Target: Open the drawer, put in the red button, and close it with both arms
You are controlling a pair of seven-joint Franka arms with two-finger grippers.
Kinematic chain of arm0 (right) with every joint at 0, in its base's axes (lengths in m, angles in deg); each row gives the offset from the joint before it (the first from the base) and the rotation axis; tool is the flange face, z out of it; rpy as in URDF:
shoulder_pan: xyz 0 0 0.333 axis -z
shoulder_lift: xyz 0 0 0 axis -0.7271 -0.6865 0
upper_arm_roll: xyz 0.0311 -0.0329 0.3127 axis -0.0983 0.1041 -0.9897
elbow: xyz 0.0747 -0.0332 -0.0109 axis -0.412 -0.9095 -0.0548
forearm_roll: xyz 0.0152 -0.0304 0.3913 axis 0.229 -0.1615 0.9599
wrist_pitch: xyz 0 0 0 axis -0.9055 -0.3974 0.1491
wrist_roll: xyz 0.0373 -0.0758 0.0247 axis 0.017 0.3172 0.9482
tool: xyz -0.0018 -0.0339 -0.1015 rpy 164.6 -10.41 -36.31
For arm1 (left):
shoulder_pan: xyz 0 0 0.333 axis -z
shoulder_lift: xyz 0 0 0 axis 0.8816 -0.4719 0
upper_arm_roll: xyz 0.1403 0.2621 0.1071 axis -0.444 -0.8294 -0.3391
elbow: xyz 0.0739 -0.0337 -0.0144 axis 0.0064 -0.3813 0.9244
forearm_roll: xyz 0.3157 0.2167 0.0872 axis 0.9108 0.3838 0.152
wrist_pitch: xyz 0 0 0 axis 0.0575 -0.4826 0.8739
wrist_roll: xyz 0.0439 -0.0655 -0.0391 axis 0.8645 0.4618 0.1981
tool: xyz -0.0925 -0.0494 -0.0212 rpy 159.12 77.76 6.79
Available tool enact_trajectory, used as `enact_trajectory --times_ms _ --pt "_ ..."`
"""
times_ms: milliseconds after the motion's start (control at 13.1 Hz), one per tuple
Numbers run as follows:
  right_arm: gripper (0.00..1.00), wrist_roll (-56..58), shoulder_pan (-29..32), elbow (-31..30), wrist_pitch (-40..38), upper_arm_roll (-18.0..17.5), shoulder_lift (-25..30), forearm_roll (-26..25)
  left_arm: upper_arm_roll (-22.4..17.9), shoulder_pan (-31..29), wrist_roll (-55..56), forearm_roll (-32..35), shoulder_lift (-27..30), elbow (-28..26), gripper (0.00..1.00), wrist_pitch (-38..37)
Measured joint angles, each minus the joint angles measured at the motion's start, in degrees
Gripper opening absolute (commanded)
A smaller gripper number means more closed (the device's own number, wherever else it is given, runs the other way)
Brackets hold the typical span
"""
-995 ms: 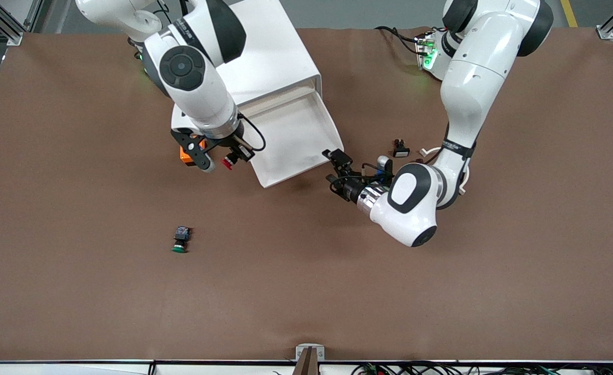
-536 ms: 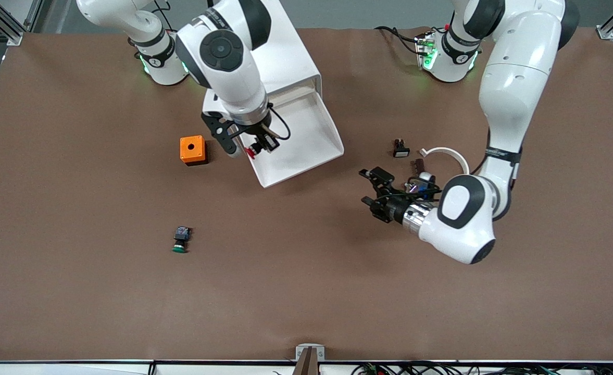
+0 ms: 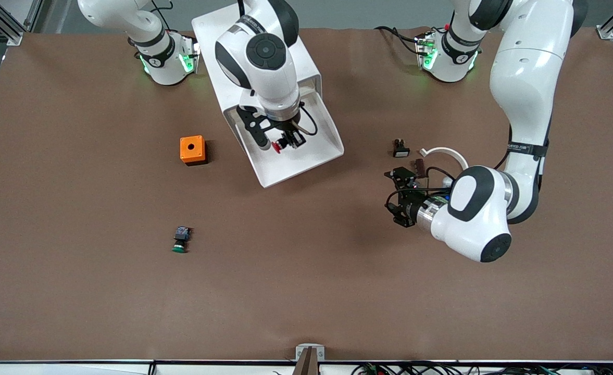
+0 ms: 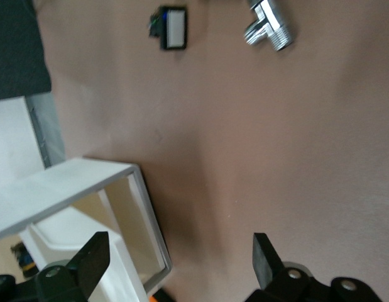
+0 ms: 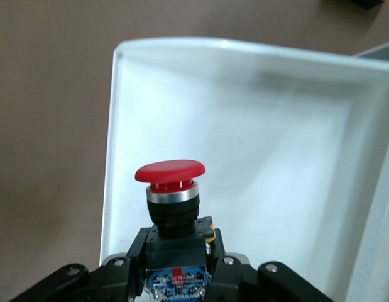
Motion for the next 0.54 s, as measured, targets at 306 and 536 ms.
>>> enact_trajectory --times_ms 306,536 --pt "0.15 -1.67 -1.77 0.01 2.27 0.03 -2.85 0.00 0.03 0.47 -9.99 4.15 1.08 2.50 1.00 0.24" --pt "1.00 -1.71 -2.03 0.02 2.32 0.19 -3.37 -0.01 0.04 0.72 -20.17 4.91 1.66 2.75 1.00 0.81"
